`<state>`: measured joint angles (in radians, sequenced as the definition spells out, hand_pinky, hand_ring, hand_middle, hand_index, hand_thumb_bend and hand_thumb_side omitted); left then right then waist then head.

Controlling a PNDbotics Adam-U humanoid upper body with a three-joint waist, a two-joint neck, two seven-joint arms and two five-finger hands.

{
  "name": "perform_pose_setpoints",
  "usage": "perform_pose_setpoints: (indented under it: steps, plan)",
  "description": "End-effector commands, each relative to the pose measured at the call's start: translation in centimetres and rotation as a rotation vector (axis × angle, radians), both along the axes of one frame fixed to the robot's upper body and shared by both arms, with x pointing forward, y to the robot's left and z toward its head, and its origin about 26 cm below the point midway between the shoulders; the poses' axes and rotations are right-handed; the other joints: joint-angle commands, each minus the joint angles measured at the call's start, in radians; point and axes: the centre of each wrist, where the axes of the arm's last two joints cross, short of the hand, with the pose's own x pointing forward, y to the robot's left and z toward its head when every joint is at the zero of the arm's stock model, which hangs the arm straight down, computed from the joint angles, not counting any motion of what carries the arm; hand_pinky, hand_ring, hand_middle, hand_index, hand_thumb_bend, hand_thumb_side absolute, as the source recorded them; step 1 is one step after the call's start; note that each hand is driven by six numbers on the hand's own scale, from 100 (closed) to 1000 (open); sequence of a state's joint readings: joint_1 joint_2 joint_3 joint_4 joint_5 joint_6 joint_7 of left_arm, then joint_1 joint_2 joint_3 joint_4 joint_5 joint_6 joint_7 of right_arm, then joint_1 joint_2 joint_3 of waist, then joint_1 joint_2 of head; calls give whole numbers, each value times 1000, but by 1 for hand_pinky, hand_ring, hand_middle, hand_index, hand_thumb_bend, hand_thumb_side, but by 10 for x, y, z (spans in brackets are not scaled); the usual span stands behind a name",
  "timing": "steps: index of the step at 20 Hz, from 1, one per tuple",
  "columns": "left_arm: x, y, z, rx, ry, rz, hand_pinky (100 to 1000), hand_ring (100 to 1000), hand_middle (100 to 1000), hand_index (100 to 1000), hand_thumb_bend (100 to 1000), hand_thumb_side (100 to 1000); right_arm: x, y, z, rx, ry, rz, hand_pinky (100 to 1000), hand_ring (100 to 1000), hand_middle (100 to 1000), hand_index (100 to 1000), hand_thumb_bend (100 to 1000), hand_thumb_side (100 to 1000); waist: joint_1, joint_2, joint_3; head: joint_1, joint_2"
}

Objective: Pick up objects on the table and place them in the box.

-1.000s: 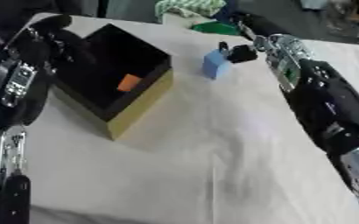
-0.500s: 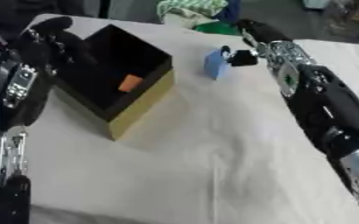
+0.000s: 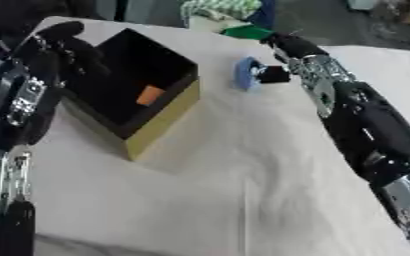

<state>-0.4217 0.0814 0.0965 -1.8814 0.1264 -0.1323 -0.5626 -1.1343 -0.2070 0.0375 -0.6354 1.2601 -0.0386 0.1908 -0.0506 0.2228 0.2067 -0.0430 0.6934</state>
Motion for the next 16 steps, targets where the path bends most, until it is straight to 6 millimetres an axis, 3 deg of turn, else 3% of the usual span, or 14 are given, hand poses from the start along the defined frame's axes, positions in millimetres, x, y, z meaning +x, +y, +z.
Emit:
perform_pose_setpoints:
  steps: [1,16]
  plan:
    - [-1,3,7,24,-30,4,720,621,637,884,100,646,1,2,10,-11,-36,-8,913,898,979,996,100,741,9,-14,3,-3,-10]
    - [1,5,4,33,-30,3,719,620,638,887,100,648,0,12,7,10,-65,7,912,884,969,999,100,758,19,-13,3,-13,-3]
